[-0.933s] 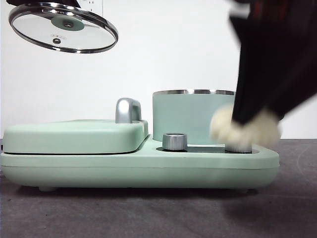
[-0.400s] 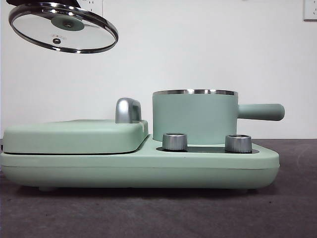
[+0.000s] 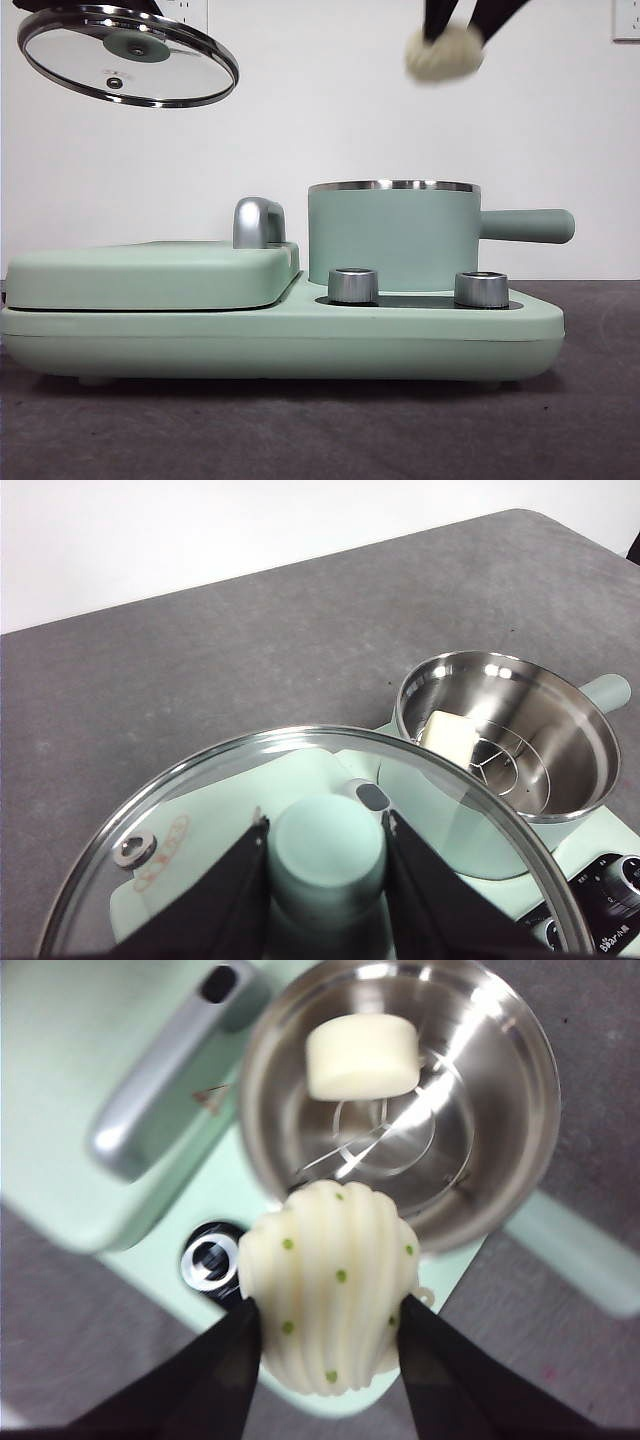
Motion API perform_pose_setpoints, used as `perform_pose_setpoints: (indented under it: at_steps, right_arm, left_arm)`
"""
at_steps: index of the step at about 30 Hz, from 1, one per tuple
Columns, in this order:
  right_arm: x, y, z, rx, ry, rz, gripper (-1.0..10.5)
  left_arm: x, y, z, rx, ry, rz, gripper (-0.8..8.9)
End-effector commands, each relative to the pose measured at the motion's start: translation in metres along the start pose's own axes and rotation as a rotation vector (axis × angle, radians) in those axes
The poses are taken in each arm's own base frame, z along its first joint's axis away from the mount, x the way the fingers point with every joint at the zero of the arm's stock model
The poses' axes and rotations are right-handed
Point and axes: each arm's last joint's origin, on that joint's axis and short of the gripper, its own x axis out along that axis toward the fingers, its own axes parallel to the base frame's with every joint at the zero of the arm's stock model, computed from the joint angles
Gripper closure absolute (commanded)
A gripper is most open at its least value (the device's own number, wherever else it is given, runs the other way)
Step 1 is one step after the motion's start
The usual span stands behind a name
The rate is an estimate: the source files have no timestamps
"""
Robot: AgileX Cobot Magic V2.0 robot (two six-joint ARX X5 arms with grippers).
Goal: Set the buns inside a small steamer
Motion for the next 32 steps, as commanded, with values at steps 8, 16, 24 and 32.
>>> perform_pose_setpoints:
  at_steps: [8, 16, 24, 32]
  right_arm:
    - [0.084, -0.024, 0.029, -0.031, 0.085, 0.000, 7.5]
    - [0.115, -0.037, 0.034, -0.015, 0.099, 0.006, 6.8]
    - [0.090, -0.036, 0.041, -0.033, -0.002, -0.003, 5.8]
    - [0.030, -0.004, 0.011, -0.041, -0.479, 0.053, 5.8]
  left_arm:
    - [-0.002, -0.001, 0.008, 0.011, -0.046, -0.003, 8.03]
    - [-0.002, -0.001, 0.008, 0.011, -0.046, -0.003, 8.03]
    - [-0.002, -0.001, 0.008, 0.011, -0.045, -0.003, 8.03]
    - [-0.002, -0.001, 0.006, 0.008, -0.031, -0.003, 8.03]
